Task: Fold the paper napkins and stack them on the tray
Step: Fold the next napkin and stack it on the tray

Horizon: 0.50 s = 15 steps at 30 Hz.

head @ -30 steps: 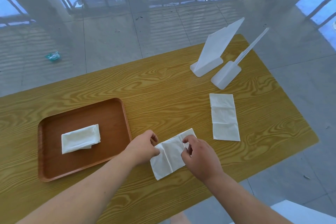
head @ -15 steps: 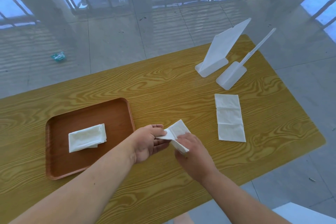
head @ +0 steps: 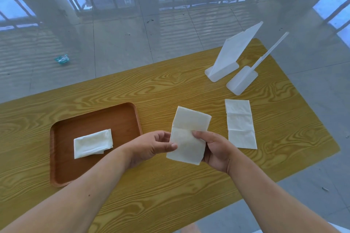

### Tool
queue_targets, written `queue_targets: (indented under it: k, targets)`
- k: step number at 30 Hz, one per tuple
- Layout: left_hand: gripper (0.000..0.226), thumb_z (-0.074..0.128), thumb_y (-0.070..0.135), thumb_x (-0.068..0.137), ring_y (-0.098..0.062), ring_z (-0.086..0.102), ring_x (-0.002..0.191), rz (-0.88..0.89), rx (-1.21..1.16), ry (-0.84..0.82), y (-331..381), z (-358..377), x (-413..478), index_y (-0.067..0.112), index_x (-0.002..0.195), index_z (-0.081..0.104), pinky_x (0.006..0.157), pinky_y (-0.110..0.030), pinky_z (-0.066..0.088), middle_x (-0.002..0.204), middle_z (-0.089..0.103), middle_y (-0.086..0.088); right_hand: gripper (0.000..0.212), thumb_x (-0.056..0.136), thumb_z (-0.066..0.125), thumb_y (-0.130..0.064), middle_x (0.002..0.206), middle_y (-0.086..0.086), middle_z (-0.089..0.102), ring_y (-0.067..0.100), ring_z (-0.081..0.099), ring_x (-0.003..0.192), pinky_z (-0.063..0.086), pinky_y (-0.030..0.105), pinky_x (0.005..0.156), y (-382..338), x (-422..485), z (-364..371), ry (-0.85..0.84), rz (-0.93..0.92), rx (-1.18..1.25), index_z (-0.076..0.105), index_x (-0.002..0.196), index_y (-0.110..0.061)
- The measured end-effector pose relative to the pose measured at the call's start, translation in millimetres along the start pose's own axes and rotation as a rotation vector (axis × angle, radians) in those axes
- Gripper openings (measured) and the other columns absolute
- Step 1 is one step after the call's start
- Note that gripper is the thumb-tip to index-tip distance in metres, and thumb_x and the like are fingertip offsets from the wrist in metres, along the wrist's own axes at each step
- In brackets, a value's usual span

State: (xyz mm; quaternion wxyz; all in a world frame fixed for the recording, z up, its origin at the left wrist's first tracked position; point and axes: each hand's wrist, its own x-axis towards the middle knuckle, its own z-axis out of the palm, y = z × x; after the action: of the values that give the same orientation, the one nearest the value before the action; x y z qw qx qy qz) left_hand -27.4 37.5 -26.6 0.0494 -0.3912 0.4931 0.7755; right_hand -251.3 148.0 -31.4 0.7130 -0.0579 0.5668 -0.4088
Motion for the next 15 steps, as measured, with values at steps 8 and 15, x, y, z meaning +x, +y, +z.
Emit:
queue_targets:
  k: [8,15]
  targets:
    - [0.015,0.078,0.019,0.095,-0.02,0.077,0.089,-0.064,0.035,0.194,-14,10,12,0.019,0.109,0.082,0.083,-0.036,0.062,0.104,0.083,-0.004,0.045,0.1,0.066,-0.039,0.124,0.017,0.076,0.033,0.073,0.111,0.061,0.044,0.089,1,7,7,0.058,0.023,0.077,0.067,0.132,-0.008]
    - [0.02,0.078,0.018,0.094,-0.019,0.077,0.083,0.009,-0.005,0.349,-10,16,16,0.016,0.114,0.076,0.079,-0.037,0.06,0.102,0.082,-0.007,0.1,0.091,0.075,-0.005,0.108,0.01,0.08,0.023,0.077,0.1,0.062,0.039,0.089,13,11,14,0.189,-0.225,-0.257,0.013,0.166,-0.028]
